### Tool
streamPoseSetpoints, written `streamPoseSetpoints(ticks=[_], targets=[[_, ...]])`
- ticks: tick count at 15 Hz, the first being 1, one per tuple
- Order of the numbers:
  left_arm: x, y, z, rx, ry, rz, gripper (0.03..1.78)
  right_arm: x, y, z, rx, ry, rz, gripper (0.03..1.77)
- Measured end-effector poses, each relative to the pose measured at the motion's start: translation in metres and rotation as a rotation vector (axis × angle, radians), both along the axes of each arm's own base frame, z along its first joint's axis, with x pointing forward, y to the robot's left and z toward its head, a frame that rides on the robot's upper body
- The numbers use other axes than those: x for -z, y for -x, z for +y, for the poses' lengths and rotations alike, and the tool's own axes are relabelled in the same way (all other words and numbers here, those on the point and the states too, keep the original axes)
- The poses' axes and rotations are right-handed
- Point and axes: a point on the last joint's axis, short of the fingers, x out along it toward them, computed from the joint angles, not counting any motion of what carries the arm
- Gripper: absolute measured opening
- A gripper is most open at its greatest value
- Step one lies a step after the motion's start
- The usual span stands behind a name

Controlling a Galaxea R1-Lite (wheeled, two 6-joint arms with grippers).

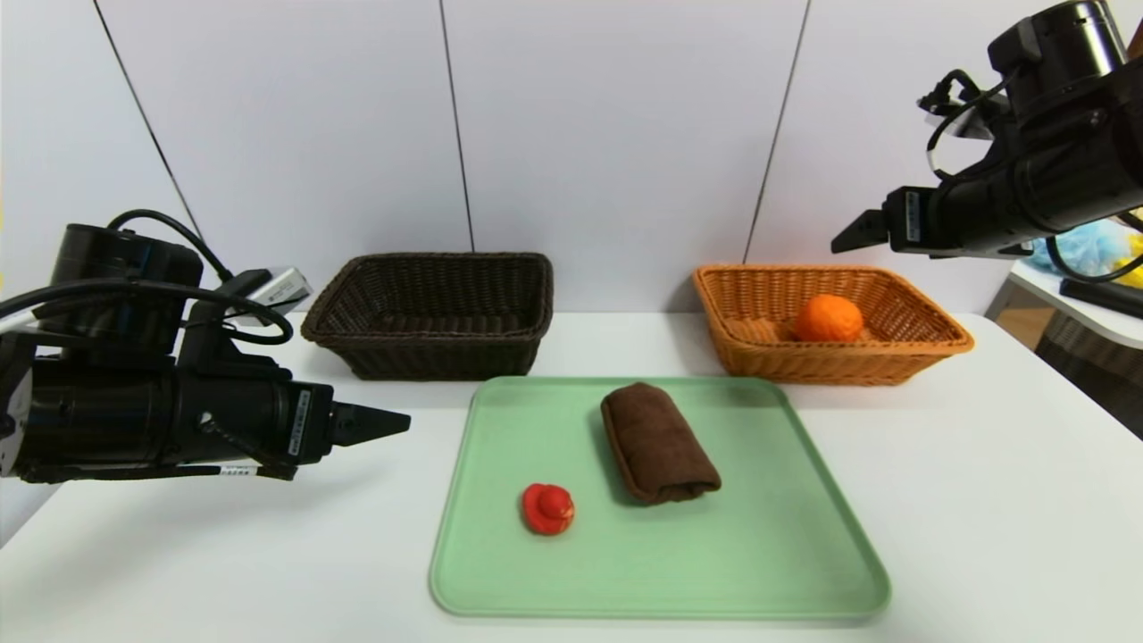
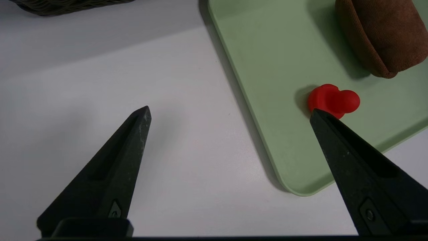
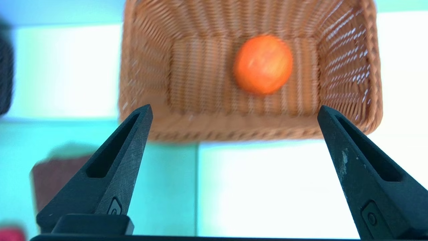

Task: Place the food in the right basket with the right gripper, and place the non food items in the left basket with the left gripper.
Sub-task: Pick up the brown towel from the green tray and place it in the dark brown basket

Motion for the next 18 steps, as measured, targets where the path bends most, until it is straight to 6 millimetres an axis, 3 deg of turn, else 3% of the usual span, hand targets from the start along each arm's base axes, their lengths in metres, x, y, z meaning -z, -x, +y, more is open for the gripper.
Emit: streamPoseSetpoints(ticks=[4,9,13,18], targets=[[0.000,0.000,0.000,-0.004,0.007,0.004,1.69,-0.011,0.035,0.026,-0.089,-0.015,0.016,1.69],[-0.007,-0.007,-0.005,0.011,0.029,-0.085,1.69,0.005,0.071,0.043,-0.153,-0.033,0.088,1.69],[-0.008,-0.013,-0.035,0.106,0.044,-0.090,1.69,0.020,0.089,0.044,-0.174,-0.018,0.143,1.70],[-0.007,-0.028,-0.097,0.092,0.024,-0.068,1.69,0.026,0.100,0.048,-0.176,-0.037,0.167,1.70]])
